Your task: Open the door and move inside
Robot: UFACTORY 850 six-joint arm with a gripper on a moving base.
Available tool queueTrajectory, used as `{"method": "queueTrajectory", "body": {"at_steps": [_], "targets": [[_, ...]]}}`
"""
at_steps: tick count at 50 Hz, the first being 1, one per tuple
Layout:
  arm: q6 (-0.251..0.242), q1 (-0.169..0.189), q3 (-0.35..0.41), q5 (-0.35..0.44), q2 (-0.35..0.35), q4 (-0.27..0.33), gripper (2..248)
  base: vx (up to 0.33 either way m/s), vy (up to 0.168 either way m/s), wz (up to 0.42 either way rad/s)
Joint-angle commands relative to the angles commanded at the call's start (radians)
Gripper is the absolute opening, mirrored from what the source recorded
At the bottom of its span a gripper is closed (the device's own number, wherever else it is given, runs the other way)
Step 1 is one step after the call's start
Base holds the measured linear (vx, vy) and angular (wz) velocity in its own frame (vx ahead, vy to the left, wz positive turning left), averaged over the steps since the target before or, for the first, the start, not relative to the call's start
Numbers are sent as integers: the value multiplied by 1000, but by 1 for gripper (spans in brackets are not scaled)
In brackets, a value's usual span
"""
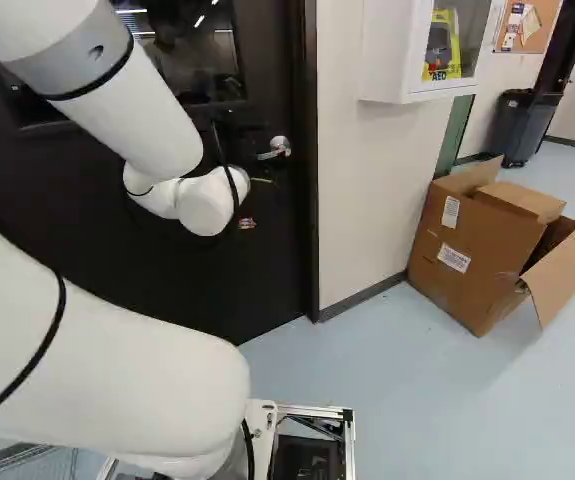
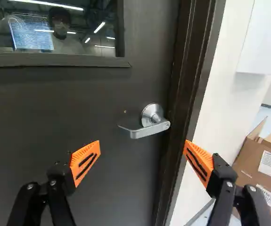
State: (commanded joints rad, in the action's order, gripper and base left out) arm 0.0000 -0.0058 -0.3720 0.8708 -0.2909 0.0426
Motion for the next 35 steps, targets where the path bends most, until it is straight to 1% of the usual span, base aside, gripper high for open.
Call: {"method": "queueTrajectory", "body": {"at_steps": [19, 26, 35], "targets": [[0, 47, -86, -56, 50, 76, 247, 0, 0, 0], [0, 52, -114, -75, 65, 107, 247, 0, 0, 0], [0, 53, -130, -101, 61, 160, 247, 0, 0, 0]]}}
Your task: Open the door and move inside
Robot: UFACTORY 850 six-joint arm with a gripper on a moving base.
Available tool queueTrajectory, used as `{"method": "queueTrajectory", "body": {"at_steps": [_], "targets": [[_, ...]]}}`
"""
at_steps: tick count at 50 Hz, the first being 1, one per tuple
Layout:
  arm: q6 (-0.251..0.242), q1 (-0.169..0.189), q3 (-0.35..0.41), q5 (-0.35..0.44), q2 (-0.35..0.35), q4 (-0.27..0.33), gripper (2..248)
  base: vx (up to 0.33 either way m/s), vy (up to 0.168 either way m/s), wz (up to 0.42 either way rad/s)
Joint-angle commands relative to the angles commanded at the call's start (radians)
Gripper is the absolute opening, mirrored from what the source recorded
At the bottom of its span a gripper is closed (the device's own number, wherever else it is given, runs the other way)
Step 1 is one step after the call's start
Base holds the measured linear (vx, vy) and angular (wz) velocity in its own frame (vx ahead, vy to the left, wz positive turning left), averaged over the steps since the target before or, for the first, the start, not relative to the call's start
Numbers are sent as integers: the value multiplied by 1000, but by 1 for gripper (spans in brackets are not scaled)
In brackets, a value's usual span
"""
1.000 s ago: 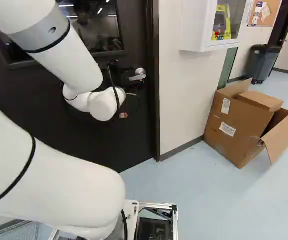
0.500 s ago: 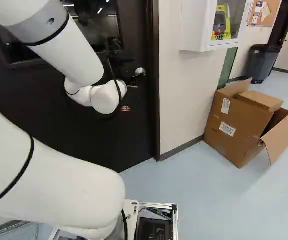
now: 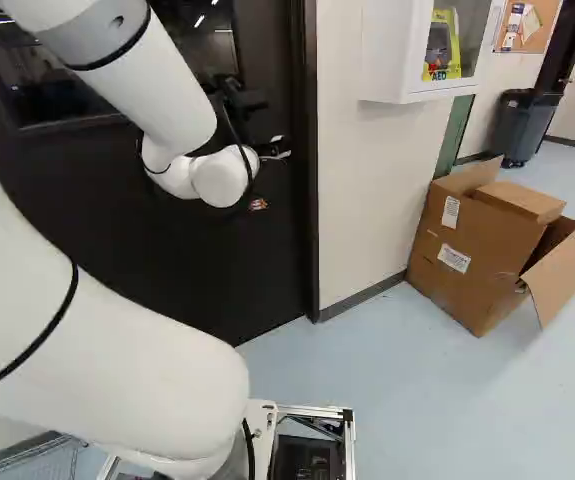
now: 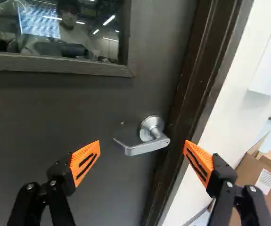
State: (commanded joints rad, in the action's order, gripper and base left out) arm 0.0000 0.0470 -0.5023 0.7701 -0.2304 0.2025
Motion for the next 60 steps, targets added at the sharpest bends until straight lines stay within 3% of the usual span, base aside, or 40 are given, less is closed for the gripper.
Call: {"method": "queueTrajectory", "body": {"at_steps": [9, 32, 60], "targets": [[24, 0, -9, -27, -12, 56, 247, 0, 0, 0], [242, 0, -33, -116, -43, 201, 247, 0, 0, 0], [263, 21, -128, -232, 7, 365, 247, 0, 0, 0]]}}
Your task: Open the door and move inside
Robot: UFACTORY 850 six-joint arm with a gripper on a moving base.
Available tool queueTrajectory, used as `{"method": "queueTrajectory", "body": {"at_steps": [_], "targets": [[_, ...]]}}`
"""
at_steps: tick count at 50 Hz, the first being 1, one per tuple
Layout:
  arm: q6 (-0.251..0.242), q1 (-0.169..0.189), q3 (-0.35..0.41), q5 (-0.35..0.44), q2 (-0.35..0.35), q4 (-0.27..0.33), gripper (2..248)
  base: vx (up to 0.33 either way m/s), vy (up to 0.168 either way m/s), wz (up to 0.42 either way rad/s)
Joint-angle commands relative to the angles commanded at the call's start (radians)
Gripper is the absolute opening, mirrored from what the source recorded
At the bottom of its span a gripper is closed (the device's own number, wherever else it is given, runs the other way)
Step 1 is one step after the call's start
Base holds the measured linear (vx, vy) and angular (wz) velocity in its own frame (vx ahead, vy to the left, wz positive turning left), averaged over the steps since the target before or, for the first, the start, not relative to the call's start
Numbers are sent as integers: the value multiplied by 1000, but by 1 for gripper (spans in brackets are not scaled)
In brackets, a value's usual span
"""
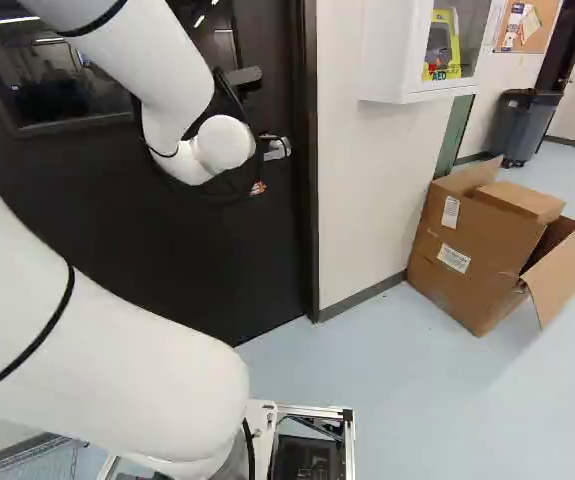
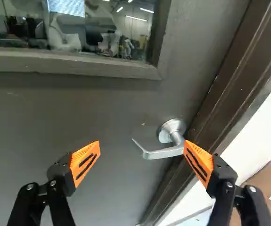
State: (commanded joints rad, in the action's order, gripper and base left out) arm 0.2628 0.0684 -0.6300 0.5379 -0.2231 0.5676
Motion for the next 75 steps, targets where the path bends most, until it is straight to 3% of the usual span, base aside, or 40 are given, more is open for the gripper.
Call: {"method": "queueTrajectory", "body": {"at_steps": [31, 75], "targets": [[0, -14, -73, -26, 84, 24, 247, 0, 0, 0], [0, -18, -91, -26, 204, 24, 247, 0, 0, 0]]}}
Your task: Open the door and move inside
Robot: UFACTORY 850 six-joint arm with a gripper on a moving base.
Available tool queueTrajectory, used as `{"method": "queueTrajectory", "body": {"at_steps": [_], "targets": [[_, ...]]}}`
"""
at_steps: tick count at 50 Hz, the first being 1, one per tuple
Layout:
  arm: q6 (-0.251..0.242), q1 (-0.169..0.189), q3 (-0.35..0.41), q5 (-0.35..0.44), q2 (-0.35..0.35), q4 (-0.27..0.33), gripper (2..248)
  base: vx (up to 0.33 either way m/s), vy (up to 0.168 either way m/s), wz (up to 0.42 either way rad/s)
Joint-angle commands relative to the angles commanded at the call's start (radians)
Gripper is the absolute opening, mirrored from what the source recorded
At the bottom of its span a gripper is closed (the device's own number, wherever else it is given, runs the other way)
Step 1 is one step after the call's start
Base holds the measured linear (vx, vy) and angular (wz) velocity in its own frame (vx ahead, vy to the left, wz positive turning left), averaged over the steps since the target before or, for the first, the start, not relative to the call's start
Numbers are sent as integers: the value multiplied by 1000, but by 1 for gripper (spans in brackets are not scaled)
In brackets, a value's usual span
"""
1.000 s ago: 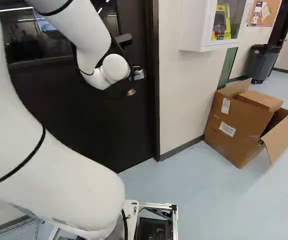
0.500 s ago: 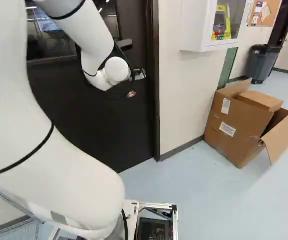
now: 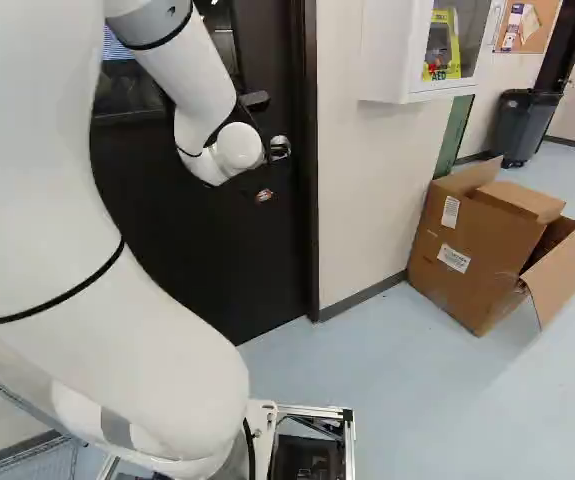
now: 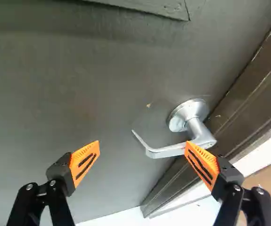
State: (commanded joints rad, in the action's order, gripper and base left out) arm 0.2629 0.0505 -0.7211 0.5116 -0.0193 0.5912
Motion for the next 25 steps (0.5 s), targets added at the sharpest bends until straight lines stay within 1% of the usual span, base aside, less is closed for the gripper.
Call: {"method": "queueTrajectory", "body": {"at_steps": [25], "targets": [[0, 0, 6, 0, 52, 0, 247, 0, 0, 0]]}}
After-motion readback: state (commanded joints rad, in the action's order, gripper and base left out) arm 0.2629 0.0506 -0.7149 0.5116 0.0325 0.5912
